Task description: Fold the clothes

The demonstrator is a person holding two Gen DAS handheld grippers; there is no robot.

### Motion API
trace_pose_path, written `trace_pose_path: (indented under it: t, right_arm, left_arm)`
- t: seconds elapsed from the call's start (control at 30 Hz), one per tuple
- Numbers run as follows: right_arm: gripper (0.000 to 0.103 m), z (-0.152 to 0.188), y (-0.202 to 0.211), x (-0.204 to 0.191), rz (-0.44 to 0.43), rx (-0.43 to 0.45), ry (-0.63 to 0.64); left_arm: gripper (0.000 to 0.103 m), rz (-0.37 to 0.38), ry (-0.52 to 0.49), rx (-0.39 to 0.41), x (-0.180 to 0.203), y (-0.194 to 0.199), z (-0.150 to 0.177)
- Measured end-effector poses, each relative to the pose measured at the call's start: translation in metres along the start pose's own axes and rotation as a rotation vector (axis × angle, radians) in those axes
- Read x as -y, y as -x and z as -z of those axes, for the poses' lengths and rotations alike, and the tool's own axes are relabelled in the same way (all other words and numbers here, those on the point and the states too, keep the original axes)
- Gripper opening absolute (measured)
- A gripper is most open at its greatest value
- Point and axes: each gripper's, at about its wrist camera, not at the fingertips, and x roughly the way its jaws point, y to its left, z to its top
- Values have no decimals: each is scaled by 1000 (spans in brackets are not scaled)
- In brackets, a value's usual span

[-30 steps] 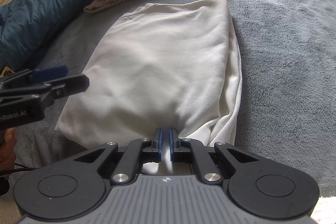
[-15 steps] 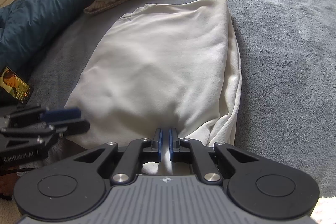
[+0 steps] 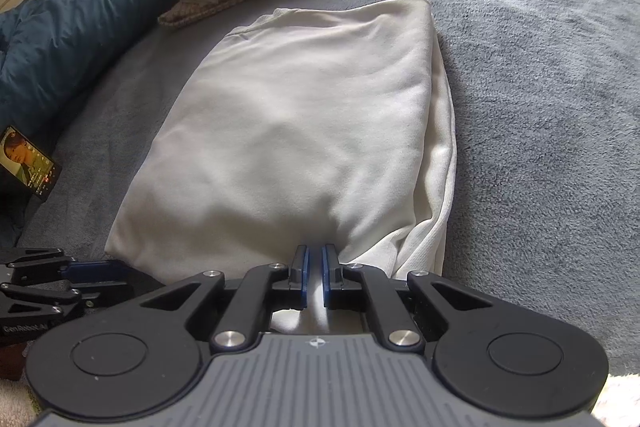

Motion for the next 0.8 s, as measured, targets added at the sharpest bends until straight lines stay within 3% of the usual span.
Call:
trace_pose_path:
  t: [0.27,0.4,0.5,0.57,0.67,0.77,0.8]
  right_arm:
    - [5,-3,6,5,12,7,-30]
    - [5,-2,7,5,20,10,-33]
    - [5,-2,7,3,28,9,-25]
    - [5,-2,7,3,28,12,-26]
    - [5,-1,9,5,25,16,-37]
    - [5,-2,8,6,25,16,-50]
    - [5,-2,7,6,25,17,-48]
  left_arm:
    - [36,45,3,81,-10,19,-8]
    - [42,53,93,111,-22,12,-13]
    - [46,54,213,99,-40,-10,-18]
    - [39,116,326,68,-52,-25,-19]
    - [20,161,383,43,-56,-27,-19]
    - [12,274,486,21,-65,-15,-23]
    - [12,280,491,19,-66,-13,-25]
